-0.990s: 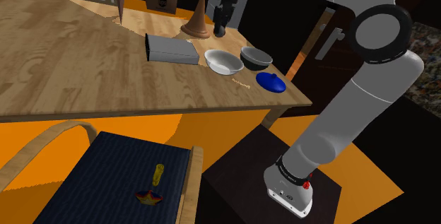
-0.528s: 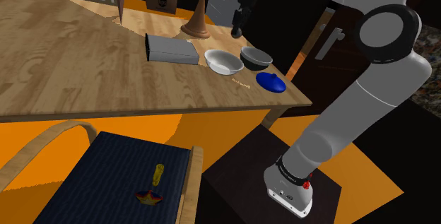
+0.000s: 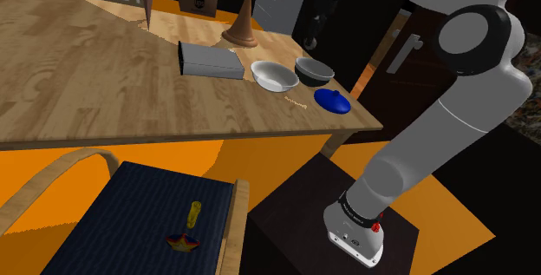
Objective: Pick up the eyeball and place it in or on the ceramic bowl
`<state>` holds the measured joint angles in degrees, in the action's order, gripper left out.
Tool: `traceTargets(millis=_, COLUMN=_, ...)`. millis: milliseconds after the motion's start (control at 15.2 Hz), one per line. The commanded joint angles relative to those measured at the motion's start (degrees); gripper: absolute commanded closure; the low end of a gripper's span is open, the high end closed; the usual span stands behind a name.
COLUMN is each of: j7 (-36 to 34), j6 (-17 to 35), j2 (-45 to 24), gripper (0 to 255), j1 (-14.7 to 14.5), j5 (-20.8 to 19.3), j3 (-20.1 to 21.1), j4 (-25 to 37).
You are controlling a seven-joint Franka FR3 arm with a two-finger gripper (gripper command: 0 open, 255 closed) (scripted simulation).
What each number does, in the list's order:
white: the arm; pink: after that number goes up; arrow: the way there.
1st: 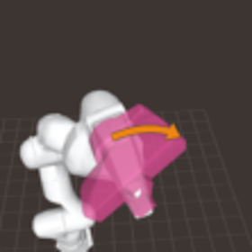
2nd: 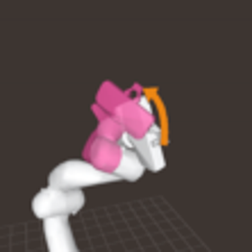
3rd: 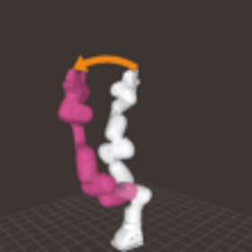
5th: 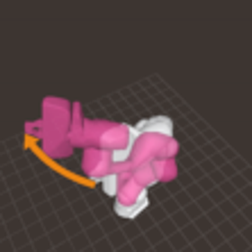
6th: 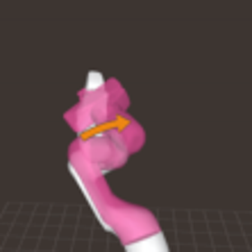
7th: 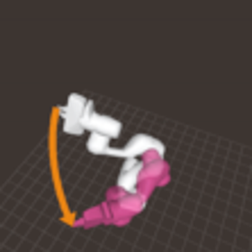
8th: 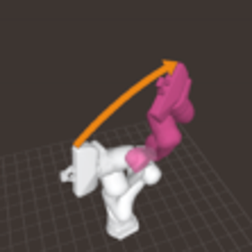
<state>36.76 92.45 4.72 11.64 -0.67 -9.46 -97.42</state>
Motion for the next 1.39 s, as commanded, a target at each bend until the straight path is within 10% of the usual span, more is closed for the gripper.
traceTargets(millis=0, j7=3.17, j6=-0.89, j2=-1.20, gripper=255, j1=1.38, j5=0.06, j3=-1.68, j4=2.11)
traceTargets(millis=1320, j7=8.93, j6=10.44, j2=-1.92, gripper=255, j1=4.14, j5=0.01, j3=-4.81, j4=-8.48)
